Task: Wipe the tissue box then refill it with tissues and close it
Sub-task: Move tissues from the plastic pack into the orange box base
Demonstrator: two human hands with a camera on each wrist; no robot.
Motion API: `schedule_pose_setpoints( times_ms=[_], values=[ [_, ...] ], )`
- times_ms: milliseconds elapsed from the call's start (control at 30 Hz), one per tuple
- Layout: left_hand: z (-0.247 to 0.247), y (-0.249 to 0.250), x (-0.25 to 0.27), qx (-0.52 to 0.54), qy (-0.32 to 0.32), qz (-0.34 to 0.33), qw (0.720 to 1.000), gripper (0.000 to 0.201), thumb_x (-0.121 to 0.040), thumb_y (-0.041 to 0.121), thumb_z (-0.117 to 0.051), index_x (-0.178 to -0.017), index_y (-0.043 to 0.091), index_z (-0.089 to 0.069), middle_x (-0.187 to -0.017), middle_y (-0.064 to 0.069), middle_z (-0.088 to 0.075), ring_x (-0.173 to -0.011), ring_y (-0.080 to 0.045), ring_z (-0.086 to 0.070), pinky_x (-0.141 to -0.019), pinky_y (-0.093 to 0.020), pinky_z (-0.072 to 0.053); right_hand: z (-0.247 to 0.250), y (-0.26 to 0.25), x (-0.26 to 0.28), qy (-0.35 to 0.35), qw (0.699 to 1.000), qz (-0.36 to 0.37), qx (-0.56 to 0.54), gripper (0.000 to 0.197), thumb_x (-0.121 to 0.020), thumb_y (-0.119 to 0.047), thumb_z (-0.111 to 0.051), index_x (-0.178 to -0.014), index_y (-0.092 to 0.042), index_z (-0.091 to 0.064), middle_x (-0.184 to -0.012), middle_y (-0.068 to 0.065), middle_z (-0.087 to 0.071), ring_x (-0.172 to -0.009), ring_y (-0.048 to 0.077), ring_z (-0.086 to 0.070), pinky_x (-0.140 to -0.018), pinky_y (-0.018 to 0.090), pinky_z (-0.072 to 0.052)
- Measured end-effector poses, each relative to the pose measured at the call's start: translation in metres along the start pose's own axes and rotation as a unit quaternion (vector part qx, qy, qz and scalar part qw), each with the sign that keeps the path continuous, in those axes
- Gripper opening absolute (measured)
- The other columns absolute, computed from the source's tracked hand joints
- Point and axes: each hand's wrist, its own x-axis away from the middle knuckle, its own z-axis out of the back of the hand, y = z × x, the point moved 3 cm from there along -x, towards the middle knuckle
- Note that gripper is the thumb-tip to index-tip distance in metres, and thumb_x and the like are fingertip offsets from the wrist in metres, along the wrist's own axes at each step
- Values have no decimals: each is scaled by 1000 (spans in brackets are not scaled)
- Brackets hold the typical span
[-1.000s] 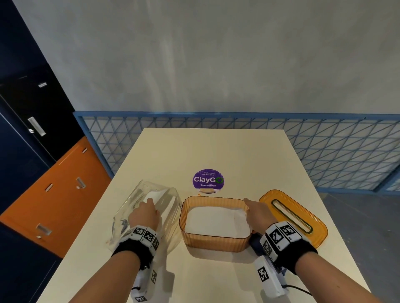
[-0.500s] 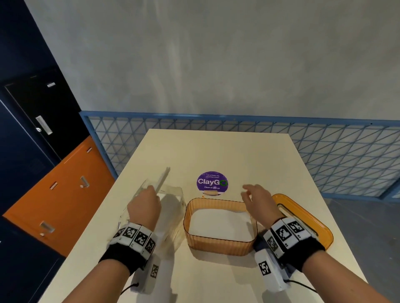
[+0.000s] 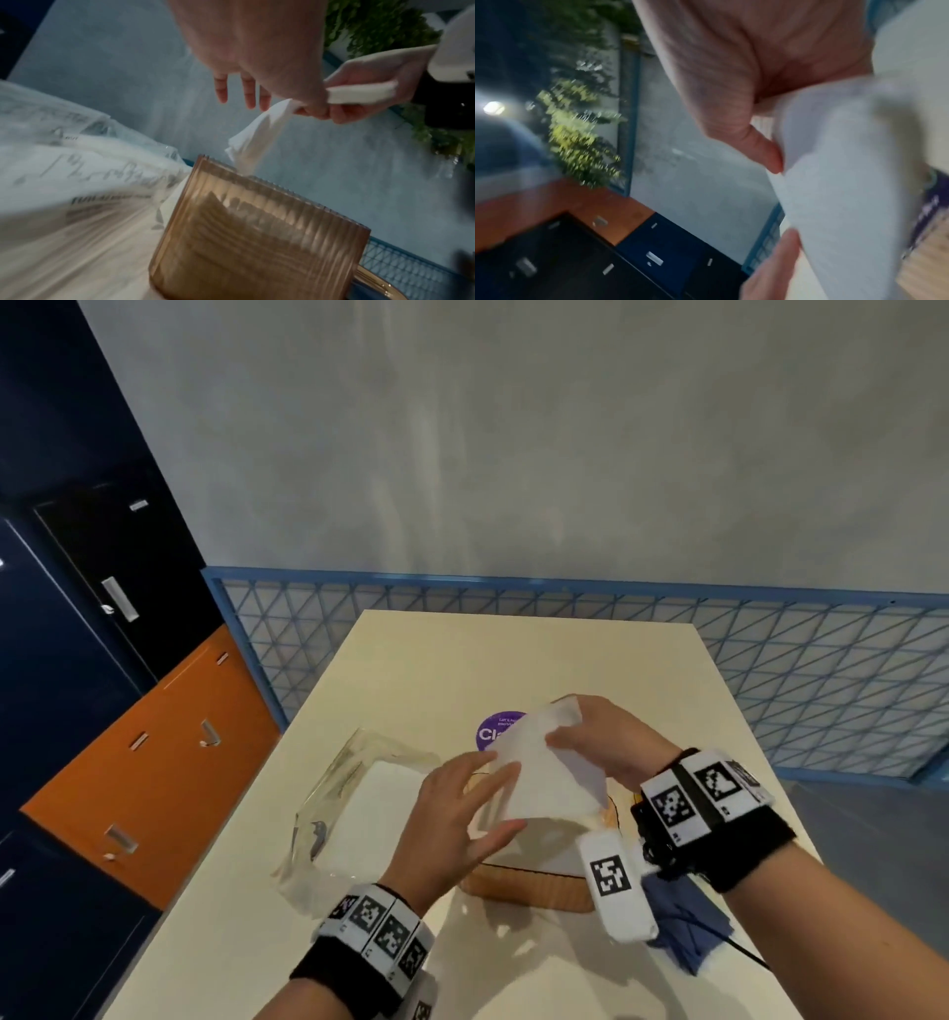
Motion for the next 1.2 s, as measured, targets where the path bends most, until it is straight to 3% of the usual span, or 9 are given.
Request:
schedule_pose_setpoints(
  times_ms=[100, 233, 300, 367, 567, 667, 800, 967, 1200],
  values=[
    [0, -8, 2, 160, 65, 139, 975, 55, -86, 64, -42, -134, 36, -39, -139, 8, -39, -130, -1, -31, -108, -16, -26, 8, 1, 5, 52, 993, 58, 86, 19, -83, -4, -53, -101, -3, -59, -103, 15, -63, -95, 31, -57, -72, 30, -39],
    [3, -18, -14, 380, 85, 338, 857, 60, -95, 10, -46, -144, 31, -20, -140, -4, -36, -120, -13, -39, -99, -32, -35, 12, 4, 14, 53, 988, 112, 97, 14, -87, -5, -51, -96, -6, -60, -98, 11, -64, -91, 29, -56, -71, 32, -37],
    [4, -21, -21, 463, 48, 385, 797, 69, -95, 7, -45, -147, 34, -9, -138, -6, -39, -117, -17, -41, -93, -32, -32, 11, 8, 18, 48, 987, 132, 81, 12, -88, -5, -51, -94, -6, -61, -95, 9, -64, -87, 26, -54, -69, 31, -36],
    [7, -22, -26, 495, 37, 381, 780, 69, -95, 6, -45, -147, 35, -10, -130, -8, -46, -117, -20, -44, -92, -32, -34, 10, 14, 19, 44, 988, 134, 53, 11, -89, -5, -52, -95, -7, -61, -91, 5, -62, -83, 21, -53, -69, 29, -36],
    [0, -15, -19, 410, 22, 327, 851, 51, -89, -8, -42, -128, 24, -41, -112, -2, -56, -96, -13, -57, -72, -15, -50, -1, 56, 21, 63, 993, 53, -81, 16, -85, -6, -62, -97, -15, -61, -89, -1, -62, -80, 14, -56, -69, 25, -43],
    [-17, -11, -6, 340, -31, 323, 882, 42, -90, -3, -38, -120, 26, -43, -109, -1, -54, -98, -15, -54, -77, -18, -47, -19, 91, 23, 75, 996, -13, -46, 22, -82, -3, -65, -102, -12, -59, -94, 1, -60, -83, 14, -55, -68, 20, -45],
    [-22, -8, -7, 298, -19, 296, 907, 27, -93, -1, -37, -113, 17, -44, -104, 0, -55, -96, -13, -52, -71, -11, -40, -25, 105, 17, 115, 992, -39, -26, 19, -82, -3, -64, -96, -12, -56, -90, 6, -61, -87, 25, -56, -76, 34, -45],
    [-19, -9, -19, 199, 21, 337, 920, 32, -95, 7, -40, -125, 18, -41, -96, 4, -57, -99, -25, -58, -94, -39, -43, -19, 103, 11, 166, 983, -57, -50, 23, -81, -8, -67, -102, -3, -59, -104, 17, -65, -98, 32, -60, -84, 42, -48],
    [-37, -14, -23, -29, -152, 384, 910, 74, -92, 4, -41, -151, 26, -2, -85, -1, -61, -83, -19, -55, -109, -50, -24, -34, 109, 3, 115, 984, -121, 67, 53, -86, -5, -58, -134, -9, -38, -125, 17, -58, -112, 30, -56, -81, 25, -43]
  ],
)
